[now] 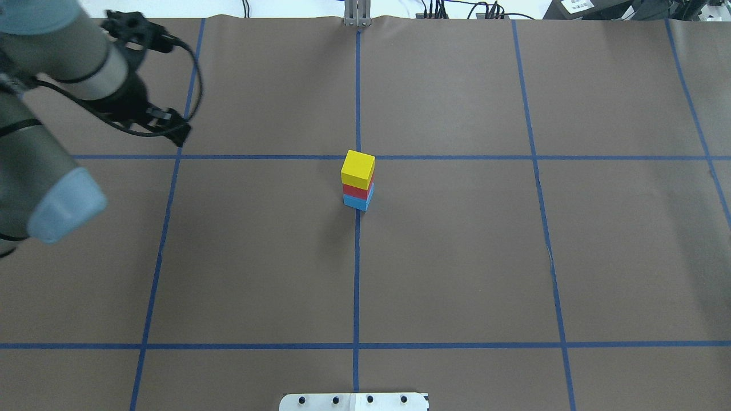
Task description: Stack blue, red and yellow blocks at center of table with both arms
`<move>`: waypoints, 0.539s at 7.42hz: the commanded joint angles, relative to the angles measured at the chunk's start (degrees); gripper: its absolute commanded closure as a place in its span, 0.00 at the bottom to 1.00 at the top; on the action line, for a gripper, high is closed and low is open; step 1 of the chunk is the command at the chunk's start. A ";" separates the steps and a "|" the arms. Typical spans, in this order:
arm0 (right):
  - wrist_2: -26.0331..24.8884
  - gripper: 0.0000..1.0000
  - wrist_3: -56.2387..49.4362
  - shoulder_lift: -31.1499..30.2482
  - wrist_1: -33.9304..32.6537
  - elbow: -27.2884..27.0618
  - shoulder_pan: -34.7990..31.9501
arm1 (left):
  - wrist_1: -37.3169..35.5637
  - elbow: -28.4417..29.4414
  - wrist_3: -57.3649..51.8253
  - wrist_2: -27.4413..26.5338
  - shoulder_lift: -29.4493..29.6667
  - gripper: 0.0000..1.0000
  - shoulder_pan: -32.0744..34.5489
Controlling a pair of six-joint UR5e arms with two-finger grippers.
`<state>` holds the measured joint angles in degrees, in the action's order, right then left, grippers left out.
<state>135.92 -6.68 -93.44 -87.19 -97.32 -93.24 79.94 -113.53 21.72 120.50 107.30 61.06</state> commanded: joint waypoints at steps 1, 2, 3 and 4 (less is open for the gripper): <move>-0.13 0.01 0.09 -0.69 0.00 0.20 -0.54 | 1.09 4.93 -19.70 3.77 -9.45 0.00 14.99; -0.05 0.01 1.05 -0.61 -0.18 0.46 -0.54 | 1.09 10.99 -22.74 6.38 -11.04 0.00 19.49; 0.30 0.01 1.06 -0.69 -0.35 0.64 -0.54 | 2.22 17.32 -23.12 6.85 -11.66 0.00 21.62; 0.22 0.01 1.06 -0.52 -0.79 0.64 -0.45 | 5.89 18.16 -23.21 6.76 -14.89 0.00 21.65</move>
<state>136.08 -5.74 -94.05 -87.55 -96.78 -93.75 82.60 -99.07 -0.39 126.79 95.50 81.04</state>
